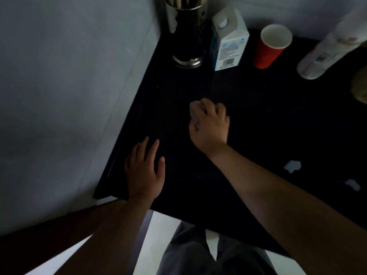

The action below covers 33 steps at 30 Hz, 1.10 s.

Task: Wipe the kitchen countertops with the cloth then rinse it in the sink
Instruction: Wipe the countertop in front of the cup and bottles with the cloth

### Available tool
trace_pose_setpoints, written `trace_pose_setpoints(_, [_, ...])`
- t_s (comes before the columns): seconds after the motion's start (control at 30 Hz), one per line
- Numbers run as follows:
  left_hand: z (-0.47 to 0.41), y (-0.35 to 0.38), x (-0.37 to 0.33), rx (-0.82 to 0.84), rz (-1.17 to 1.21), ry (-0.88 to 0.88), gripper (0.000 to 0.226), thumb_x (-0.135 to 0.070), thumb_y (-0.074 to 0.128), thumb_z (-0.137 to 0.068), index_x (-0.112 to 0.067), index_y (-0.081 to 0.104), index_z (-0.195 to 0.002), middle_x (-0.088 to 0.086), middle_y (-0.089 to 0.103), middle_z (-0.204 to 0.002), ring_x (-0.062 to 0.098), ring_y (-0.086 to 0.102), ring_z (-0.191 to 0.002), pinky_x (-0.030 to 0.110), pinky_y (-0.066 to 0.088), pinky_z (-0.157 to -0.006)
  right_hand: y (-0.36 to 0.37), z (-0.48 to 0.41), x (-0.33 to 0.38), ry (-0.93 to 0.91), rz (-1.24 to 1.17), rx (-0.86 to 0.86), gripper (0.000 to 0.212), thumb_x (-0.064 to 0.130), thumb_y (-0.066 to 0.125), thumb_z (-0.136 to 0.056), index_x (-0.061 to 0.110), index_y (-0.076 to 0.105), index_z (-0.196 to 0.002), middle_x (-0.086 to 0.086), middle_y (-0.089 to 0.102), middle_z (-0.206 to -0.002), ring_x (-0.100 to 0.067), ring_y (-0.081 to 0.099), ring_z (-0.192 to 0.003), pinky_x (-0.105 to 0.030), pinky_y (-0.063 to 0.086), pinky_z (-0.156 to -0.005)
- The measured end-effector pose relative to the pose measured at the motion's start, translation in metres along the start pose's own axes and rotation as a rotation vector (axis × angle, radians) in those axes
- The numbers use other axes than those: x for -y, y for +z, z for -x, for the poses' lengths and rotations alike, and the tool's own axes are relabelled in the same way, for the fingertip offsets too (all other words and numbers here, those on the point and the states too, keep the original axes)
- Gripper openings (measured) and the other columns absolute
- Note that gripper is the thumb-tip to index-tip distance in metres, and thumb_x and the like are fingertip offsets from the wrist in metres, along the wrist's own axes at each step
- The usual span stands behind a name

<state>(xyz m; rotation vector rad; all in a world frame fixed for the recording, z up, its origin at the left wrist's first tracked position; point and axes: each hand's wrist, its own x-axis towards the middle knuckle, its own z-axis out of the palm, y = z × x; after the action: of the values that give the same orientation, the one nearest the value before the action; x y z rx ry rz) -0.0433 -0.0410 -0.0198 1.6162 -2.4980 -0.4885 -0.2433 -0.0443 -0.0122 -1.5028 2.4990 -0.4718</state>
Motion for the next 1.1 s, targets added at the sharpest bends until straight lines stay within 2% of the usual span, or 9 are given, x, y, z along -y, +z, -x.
trace_pose_setpoints(0.13, [-0.006,-0.009,-0.001,0.004,0.011,0.040,0.051,-0.038,0.039,-0.090,-0.014,0.053,-0.133,0.013,0.046,-0.142,0.035,0.041,-0.129,0.051,0.033,-0.103,-0.010,0.083,-0.043,-0.250,0.020,0.012,0.049,0.034,0.049,-0.080,0.031,0.044,-0.130,-0.001,0.044,-0.133,-0.035,0.038,-0.114,-0.046,0.045,-0.080])
trace_pose_setpoints(0.3, [-0.058,-0.011,-0.036,-0.016,0.008,0.333,0.048,-0.036,0.046,-0.089,-0.011,0.056,-0.129,0.014,0.052,-0.135,0.032,0.049,-0.123,0.054,0.039,-0.100,-0.031,0.038,-0.097,0.197,0.049,-0.133,0.040,0.031,0.053,-0.082,0.022,0.054,-0.122,-0.013,0.037,-0.138,-0.040,0.031,-0.121,-0.052,0.039,-0.090])
trace_pose_setpoints(0.4, [-0.077,0.013,-0.071,0.055,-0.043,0.286,0.052,-0.039,0.043,-0.092,-0.018,0.041,-0.140,0.007,0.040,-0.147,0.026,0.034,-0.137,0.056,0.024,-0.111,-0.031,-0.014,-0.082,0.319,0.009,-0.116,0.041,0.031,0.052,-0.085,0.028,0.051,-0.126,-0.008,0.034,-0.141,-0.035,0.027,-0.126,-0.047,0.035,-0.094])
trace_pose_setpoints(0.5, [-0.075,0.034,-0.071,0.048,-0.082,0.186,0.054,-0.040,0.036,-0.094,-0.021,0.033,-0.144,0.002,0.029,-0.154,0.020,0.022,-0.143,0.050,0.012,-0.114,-0.028,-0.008,-0.067,0.074,-0.020,-0.052,0.043,0.030,0.050,-0.086,0.028,0.048,-0.128,-0.005,0.036,-0.140,-0.031,0.028,-0.125,-0.046,0.036,-0.092])
trace_pose_setpoints(0.63, [-0.077,0.034,-0.067,0.000,-0.053,0.220,0.051,-0.038,0.038,-0.092,-0.020,0.041,-0.140,0.003,0.037,-0.150,0.022,0.030,-0.139,0.051,0.018,-0.112,-0.031,0.055,-0.087,-0.212,0.054,0.023,0.046,0.036,0.040,-0.089,0.030,0.042,-0.135,-0.007,0.042,-0.138,-0.035,0.037,-0.126,-0.048,0.043,-0.089])
trace_pose_setpoints(0.7, [-0.078,0.031,-0.069,0.021,-0.045,0.209,0.055,-0.041,0.032,-0.090,-0.019,0.043,-0.139,0.003,0.038,-0.150,0.023,0.030,-0.139,0.050,0.017,-0.112,-0.036,0.041,-0.107,-0.115,0.113,0.010,0.048,0.036,0.037,-0.089,0.029,0.039,-0.136,-0.011,0.042,-0.138,-0.039,0.038,-0.123,-0.052,0.044,-0.088])
trace_pose_setpoints(0.8, [-0.077,0.030,-0.071,0.042,-0.042,0.193,0.056,-0.042,0.032,-0.089,-0.020,0.043,-0.140,0.003,0.038,-0.150,0.023,0.031,-0.139,0.050,0.017,-0.113,-0.035,-0.028,-0.100,0.268,0.078,-0.103,0.043,0.035,0.043,-0.090,0.023,0.041,-0.132,-0.013,0.035,-0.140,-0.040,0.031,-0.123,-0.053,0.037,-0.092])
trace_pose_setpoints(0.87, [-0.078,0.030,-0.072,0.024,-0.044,0.190,0.055,-0.041,0.036,-0.088,-0.020,0.044,-0.139,0.004,0.041,-0.148,0.024,0.034,-0.137,0.052,0.022,-0.111,-0.026,-0.064,-0.076,0.319,0.063,-0.118,0.045,0.038,0.046,-0.088,0.022,0.043,-0.130,-0.011,0.034,-0.141,-0.038,0.030,-0.123,-0.049,0.035,-0.092])
trace_pose_setpoints(1.1, [-0.080,0.031,-0.071,0.016,-0.072,0.190,0.054,-0.044,0.036,-0.089,-0.022,0.044,-0.137,0.004,0.042,-0.146,0.024,0.037,-0.134,0.053,0.027,-0.108,-0.018,-0.010,-0.072,-0.150,0.074,-0.043,0.044,0.039,0.043,-0.083,0.029,0.048,-0.126,-0.009,0.052,-0.129,-0.038,0.047,-0.115,-0.048,0.046,-0.081])
